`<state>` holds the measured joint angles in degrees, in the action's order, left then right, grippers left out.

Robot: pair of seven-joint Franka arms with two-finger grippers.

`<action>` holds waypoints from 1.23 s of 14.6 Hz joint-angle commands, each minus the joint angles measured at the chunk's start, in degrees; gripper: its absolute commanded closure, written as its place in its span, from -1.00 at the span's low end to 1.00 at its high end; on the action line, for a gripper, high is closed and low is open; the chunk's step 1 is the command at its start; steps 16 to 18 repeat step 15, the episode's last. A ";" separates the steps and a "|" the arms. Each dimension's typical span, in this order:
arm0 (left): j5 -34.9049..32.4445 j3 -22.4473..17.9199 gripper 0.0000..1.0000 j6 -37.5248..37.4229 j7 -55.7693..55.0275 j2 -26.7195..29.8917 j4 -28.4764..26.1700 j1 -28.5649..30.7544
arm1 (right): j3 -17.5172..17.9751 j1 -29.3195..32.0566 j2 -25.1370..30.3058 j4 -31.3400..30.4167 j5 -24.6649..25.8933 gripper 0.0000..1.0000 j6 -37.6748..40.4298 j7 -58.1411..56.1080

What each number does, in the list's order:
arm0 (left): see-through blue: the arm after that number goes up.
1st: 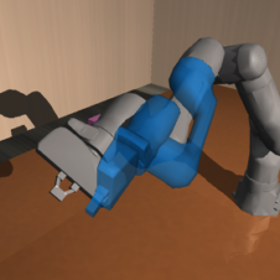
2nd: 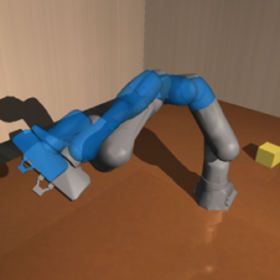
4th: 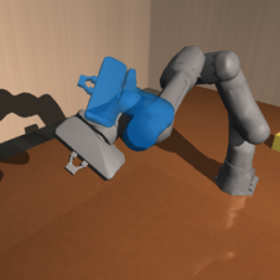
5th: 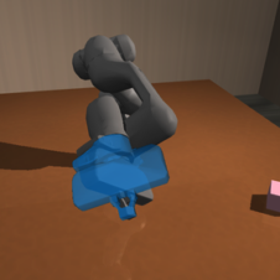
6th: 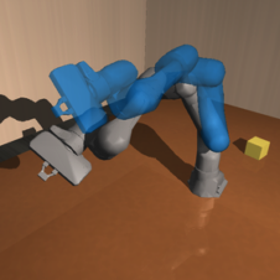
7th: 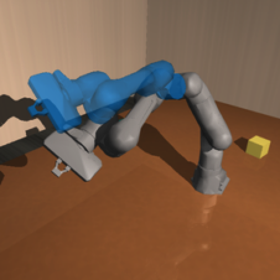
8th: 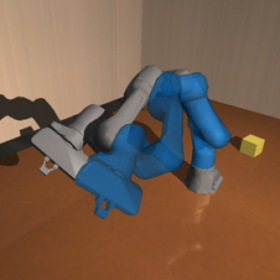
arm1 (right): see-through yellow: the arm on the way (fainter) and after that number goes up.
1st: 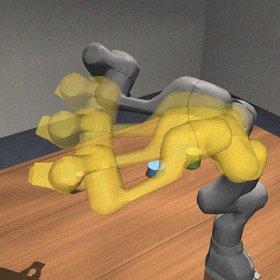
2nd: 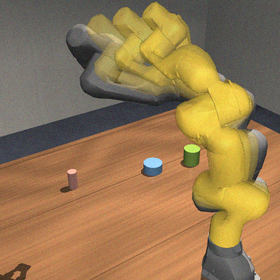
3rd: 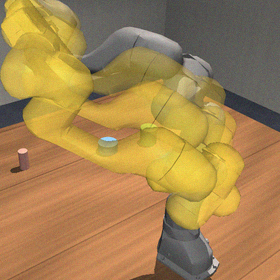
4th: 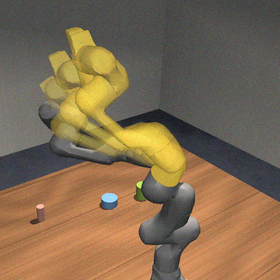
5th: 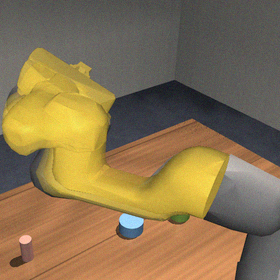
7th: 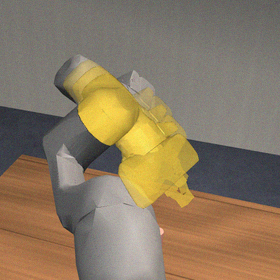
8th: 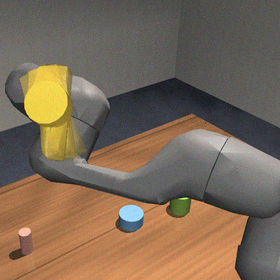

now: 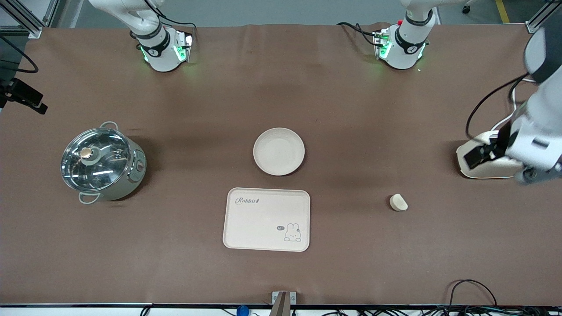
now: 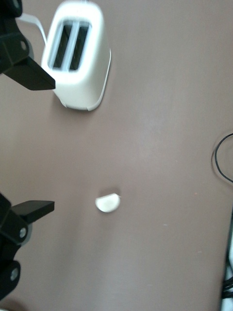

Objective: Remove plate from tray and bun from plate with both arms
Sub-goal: 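Open the left gripper and raise it away from the bun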

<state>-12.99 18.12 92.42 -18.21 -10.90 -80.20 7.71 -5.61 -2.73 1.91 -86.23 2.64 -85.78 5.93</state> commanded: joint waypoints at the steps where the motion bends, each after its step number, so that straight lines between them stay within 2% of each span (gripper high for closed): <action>1: 0.42 0.60 -1.00 -3.81 9.64 5.87 -2.50 0.20 | 0.07 -0.26 -0.86 0.80 0.79 -1.00 -0.53 0.39; 3: 4.79 -0.36 -1.00 -5.49 14.06 9.12 -4.16 -0.14 | 0.07 -0.26 -0.95 0.80 0.70 -1.00 -0.62 0.39; 4: 6.90 -0.97 -1.00 -5.41 14.08 11.83 -6.78 -0.67 | 0.07 -0.43 -1.03 0.80 0.62 -1.00 -0.97 0.39; 7: 12.00 -8.25 -1.00 -4.97 14.16 19.40 -15.04 -6.37 | 0.07 -0.78 -1.12 0.80 0.62 -1.00 -1.41 0.39; 9: 14.21 -10.64 -1.00 -5.67 14.43 20.12 -15.69 -7.00 | 0.07 -0.87 -1.47 0.80 0.61 -1.00 -1.41 0.39; 12: 14.40 -11.26 -1.00 -6.81 13.82 19.60 -15.07 -6.21 | 0.07 -1.05 -1.56 0.80 0.44 -1.00 -1.50 0.39; 14: 13.79 -11.26 -1.00 -7.08 13.90 17.58 -12.53 -6.39 | 0.07 -1.14 -1.48 0.80 0.35 -1.00 -1.41 0.39; 18: 13.52 -11.17 -1.00 -7.86 13.47 17.31 -12.26 -6.56 | 0.07 -1.22 -1.56 0.80 0.35 -1.00 -1.41 0.39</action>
